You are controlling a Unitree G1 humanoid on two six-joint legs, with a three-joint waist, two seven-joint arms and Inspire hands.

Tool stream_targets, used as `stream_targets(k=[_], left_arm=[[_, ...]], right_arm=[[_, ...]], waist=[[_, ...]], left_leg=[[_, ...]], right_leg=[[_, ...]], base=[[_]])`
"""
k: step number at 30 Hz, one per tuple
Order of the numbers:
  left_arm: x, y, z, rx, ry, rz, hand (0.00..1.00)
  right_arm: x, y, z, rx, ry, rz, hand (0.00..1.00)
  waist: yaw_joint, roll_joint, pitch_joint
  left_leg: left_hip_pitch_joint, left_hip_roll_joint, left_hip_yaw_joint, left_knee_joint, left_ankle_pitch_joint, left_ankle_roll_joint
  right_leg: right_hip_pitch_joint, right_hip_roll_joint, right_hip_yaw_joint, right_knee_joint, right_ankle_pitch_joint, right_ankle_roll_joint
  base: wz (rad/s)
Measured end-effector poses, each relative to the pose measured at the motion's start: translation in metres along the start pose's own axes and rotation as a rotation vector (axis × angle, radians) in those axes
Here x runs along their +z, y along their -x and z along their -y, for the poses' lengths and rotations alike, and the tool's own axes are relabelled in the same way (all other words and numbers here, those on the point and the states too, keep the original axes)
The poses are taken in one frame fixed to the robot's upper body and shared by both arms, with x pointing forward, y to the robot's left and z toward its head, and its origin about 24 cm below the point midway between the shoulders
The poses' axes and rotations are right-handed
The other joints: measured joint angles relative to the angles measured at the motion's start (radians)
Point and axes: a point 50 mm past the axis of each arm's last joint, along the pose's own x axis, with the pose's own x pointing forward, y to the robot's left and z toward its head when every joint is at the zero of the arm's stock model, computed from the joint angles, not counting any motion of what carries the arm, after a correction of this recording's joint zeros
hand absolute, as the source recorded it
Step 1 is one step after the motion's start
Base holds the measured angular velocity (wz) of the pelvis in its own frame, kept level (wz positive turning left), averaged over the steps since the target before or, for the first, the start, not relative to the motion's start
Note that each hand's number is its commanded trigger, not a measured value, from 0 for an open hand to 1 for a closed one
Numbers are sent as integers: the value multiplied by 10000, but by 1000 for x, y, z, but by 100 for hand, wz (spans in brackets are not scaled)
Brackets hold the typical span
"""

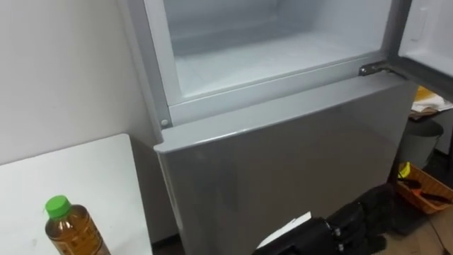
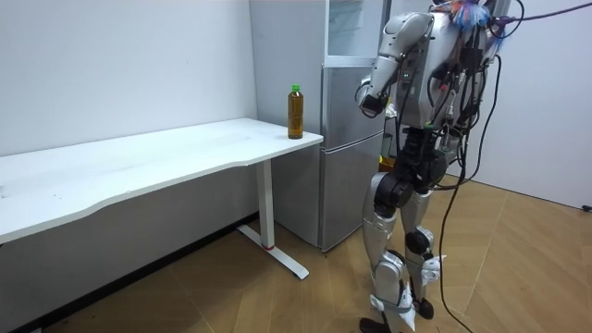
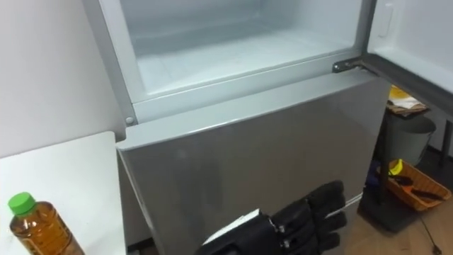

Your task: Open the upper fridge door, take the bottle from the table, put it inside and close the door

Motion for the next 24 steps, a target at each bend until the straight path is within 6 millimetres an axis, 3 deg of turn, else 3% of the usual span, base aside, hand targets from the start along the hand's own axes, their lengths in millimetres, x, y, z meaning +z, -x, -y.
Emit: stream_targets(k=[4, 9, 16, 18, 22, 24], left_arm=[[-24, 13, -8, 743, -283, -1195, 0], [-61, 43, -13, 1787, -79, -2768, 0], [-93, 70, -20, 2797, -2, -4288, 0], [-114, 89, -27, 3669, 259, -5213, 0], [-136, 116, -29, 4555, 103, -6610, 0], [-148, 134, -29, 4929, -95, -7487, 0]], right_arm=[[-3, -1, -3, -15, -90, -96, 0], [-6, 0, -2, 3, 10, -192, 0], [-15, 0, -4, 155, 177, -430, 0], [-15, 0, -4, 159, 412, -451, 0], [-18, 1, -3, 146, 444, -478, 0], [-20, 1, -4, 167, 610, -543, 0]], waist=[[160, -116, -5], [718, -220, -36], [1235, -394, -114], [1397, -401, -132], [1550, -472, -137], [1662, -501, -201]], left_leg=[[-42, -4, -165, 3, 7, -12], [-29, -3, -232, 6, 8, -13], [16, -14, -465, 128, 9, -11], [-3, -11, -497, 164, 9, -11], [-25, -18, -536, 165, 11, -15], [11, -31, -548, 166, 17, -19]], right_leg=[[3, -12, -215, 5, -1, -1], [25, -14, -301, 75, 0, -1], [217, -51, -711, 154, 0, -1], [241, -54, -762, 146, 0, -2], [274, -53, -774, 141, -33, -37], [304, -60, -793, 145, -62, -35]], base=[[12], [4], [12], [0], [2], [0]])
